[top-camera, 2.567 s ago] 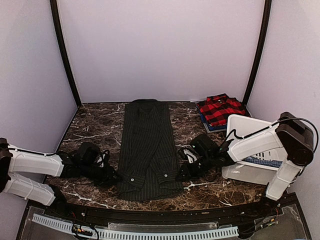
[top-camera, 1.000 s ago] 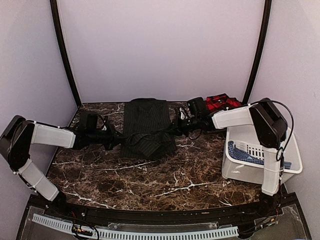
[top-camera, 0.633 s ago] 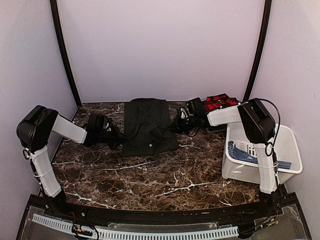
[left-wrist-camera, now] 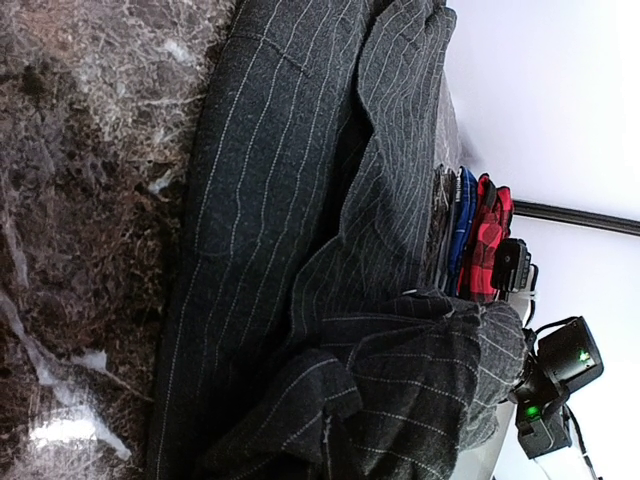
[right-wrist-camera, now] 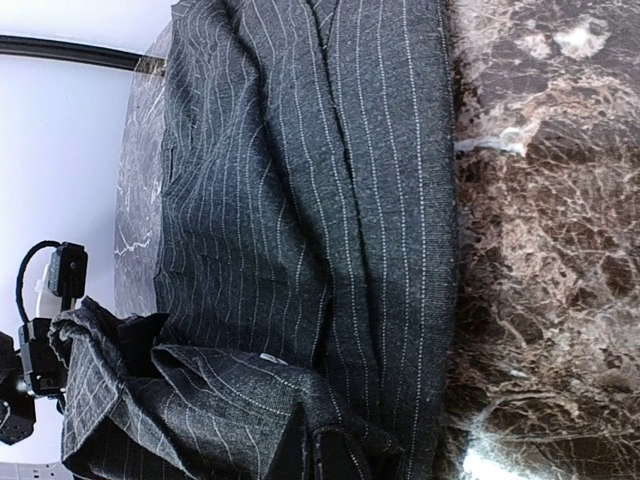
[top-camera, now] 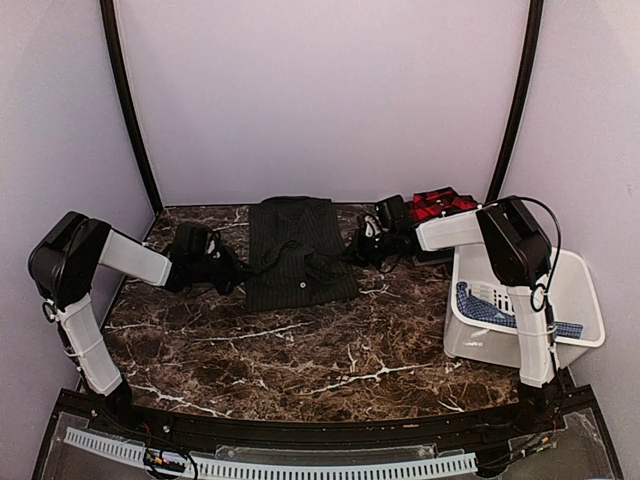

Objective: Fold and stack the long sleeve shirts
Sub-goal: Fold the rectangle-folded shirt at the center of the board.

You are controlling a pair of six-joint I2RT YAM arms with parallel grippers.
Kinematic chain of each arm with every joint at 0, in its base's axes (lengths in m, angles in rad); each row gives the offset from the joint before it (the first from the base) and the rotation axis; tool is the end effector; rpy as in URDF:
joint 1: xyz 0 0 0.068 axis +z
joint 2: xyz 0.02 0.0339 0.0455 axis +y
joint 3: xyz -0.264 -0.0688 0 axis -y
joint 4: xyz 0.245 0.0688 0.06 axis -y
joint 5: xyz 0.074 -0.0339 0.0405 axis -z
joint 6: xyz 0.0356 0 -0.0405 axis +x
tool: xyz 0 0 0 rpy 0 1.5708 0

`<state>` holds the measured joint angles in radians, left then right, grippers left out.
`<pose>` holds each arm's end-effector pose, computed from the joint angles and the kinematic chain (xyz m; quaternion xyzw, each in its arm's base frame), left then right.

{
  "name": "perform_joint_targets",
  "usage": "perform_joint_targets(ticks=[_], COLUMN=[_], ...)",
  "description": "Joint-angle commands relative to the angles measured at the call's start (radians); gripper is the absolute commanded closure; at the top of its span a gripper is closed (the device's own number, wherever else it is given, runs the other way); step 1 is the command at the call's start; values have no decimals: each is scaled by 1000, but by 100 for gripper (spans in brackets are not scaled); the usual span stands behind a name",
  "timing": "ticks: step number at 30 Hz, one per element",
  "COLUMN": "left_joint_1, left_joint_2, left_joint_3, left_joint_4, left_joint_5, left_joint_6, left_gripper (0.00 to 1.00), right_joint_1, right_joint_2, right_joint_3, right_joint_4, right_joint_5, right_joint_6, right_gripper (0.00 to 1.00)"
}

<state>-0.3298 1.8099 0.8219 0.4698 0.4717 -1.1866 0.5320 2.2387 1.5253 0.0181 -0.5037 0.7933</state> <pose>0.3347 -0.1317 0.1461 -0.2425 0.8135 -0.4826 0.2157 0.4125 0.2627 0.1384 0.0095 0.8834 0.4305 0.1848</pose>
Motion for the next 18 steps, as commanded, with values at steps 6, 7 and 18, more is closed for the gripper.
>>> perform_joint_targets(ticks=[6, 7, 18], left_joint_1=[4, 4, 25], left_joint_2=[-47, -43, -32], left_joint_3=[-12, -8, 30], left_joint_4=[-8, -6, -21], left_joint_5=[-25, -19, -35], left_joint_6=[24, 26, 70], left_gripper=[100, 100, 55], right_joint_1=[-17, -17, -18], right_joint_2=[-51, -48, -73], right_joint_3=[-5, 1, 78], right_joint_4=[29, 26, -76], right_joint_5=[41, 38, 52], right_joint_6=[-15, -17, -81], right_gripper=[100, 100, 60])
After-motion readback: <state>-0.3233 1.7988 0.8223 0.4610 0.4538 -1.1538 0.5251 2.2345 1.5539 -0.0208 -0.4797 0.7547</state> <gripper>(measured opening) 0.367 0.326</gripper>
